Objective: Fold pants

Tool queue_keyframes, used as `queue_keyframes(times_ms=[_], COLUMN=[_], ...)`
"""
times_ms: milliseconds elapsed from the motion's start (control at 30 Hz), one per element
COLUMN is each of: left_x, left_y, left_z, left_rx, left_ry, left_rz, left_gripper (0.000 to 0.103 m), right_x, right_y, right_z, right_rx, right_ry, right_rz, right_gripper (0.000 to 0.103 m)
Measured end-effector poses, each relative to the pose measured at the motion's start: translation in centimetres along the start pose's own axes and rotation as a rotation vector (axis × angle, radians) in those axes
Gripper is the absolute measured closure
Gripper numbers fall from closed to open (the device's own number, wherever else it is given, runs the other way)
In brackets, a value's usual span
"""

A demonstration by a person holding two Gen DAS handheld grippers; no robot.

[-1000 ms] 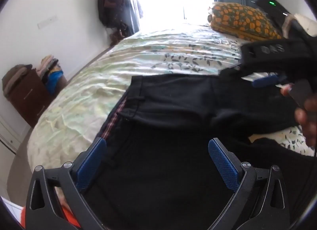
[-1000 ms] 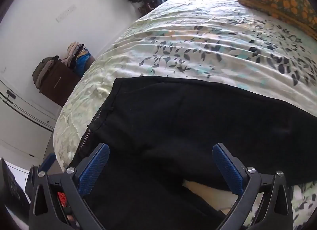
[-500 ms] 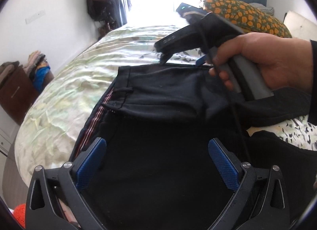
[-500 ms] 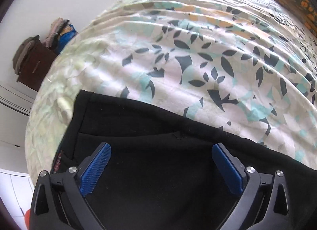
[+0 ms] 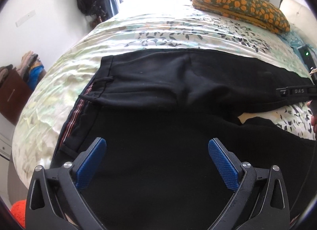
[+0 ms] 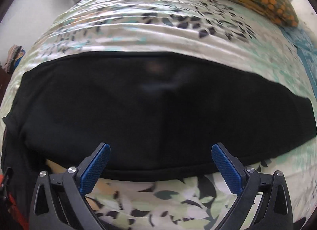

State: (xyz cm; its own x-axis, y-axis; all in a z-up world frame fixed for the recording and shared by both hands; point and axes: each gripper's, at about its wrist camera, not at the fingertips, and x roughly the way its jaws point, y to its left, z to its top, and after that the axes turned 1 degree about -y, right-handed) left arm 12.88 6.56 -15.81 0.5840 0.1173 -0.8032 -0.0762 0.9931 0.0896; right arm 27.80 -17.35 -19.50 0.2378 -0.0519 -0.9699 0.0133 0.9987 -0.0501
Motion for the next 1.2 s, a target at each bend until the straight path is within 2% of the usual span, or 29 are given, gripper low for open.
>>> queue_keyframes(times_ms=[67, 100, 200, 300, 333, 400, 433, 500, 600, 667, 733, 833, 900, 967, 1033, 1200], left_x=[0.0, 0.1, 2.4, 7.0, 8.9, 12.5, 13.6, 13.8, 13.1, 11.7, 11.8, 16.1, 16.4, 16.3, 16.2, 16.4], left_y=[-1.1, -1.7, -3.1, -4.1, -4.5, -5.1, -5.1, -4.1, -2.9, -2.9, -3.7, -4.5, -3.4, -3.6, -3.8, -3.8], left_z=[1.7, 3.1, 7.4, 10.2, 10.6, 10.6, 10.4, 10.5, 11.6, 12.7, 13.5, 13.8, 13.8, 13.6, 13.3, 13.5], left_rx=[0.014, 0.027, 0.065, 0.065, 0.073, 0.109, 0.114, 0.062, -0.011, -0.042, -0.027, 0.009, -0.072, -0.064, -0.051, -0.054], left_ry=[-0.002, -0.004, 0.029, 0.056, 0.085, 0.163, 0.172, 0.133, 0.188, 0.117, 0.077, 0.195, 0.137, 0.12, 0.092, 0.069], left_rz=[-0.019, -0.02, -0.013, 0.019, 0.045, 0.124, 0.128, 0.094, 0.081, 0.066, 0.059, 0.067, 0.03, 0.049, 0.066, 0.069], left_gripper=[0.001, 0.001, 0.001, 0.001, 0.001, 0.0, 0.0, 0.0, 0.001, 0.001, 0.001, 0.0, 0.0, 0.0, 0.0, 0.0], right_x=[2.5, 3.8, 4.0, 2.4, 2.3, 3.5, 4.3, 4.5, 3.8, 3.0, 3.1, 4.9, 5.2, 5.6, 5.8, 5.3], right_y=[-1.4, -2.3, -4.4, -5.5, -5.9, -7.6, -8.9, -12.6, -16.9, -19.3, -21.3, -24.1, -26.6, -29.4, -32.7, -37.4], right_z=[0.1, 0.1, 2.5, 3.5, 3.5, 3.2, 2.8, 2.3, 1.6, 0.8, 1.3, 1.8, 2.3, 2.7, 2.8, 1.8], right_rx=[0.028, 0.06, 0.167, 0.145, 0.111, 0.074, 0.081, 0.138, 0.158, 0.156, 0.135, 0.122, 0.135, 0.182, 0.279, 0.403], right_ry=[0.037, 0.04, -0.008, -0.079, -0.081, -0.03, 0.0, -0.012, -0.028, -0.07, -0.098, -0.062, -0.09, -0.105, -0.115, -0.114], right_rz=[-0.056, -0.029, -0.01, 0.008, -0.016, -0.069, -0.076, 0.007, -0.068, -0.116, -0.072, -0.093, -0.083, -0.129, -0.127, -0.197], right_gripper=[0.001, 0.0, 0.0, 0.0, 0.0, 0.0, 0.0, 0.0, 0.0, 0.0, 0.0, 0.0, 0.0, 0.0, 0.0, 0.0])
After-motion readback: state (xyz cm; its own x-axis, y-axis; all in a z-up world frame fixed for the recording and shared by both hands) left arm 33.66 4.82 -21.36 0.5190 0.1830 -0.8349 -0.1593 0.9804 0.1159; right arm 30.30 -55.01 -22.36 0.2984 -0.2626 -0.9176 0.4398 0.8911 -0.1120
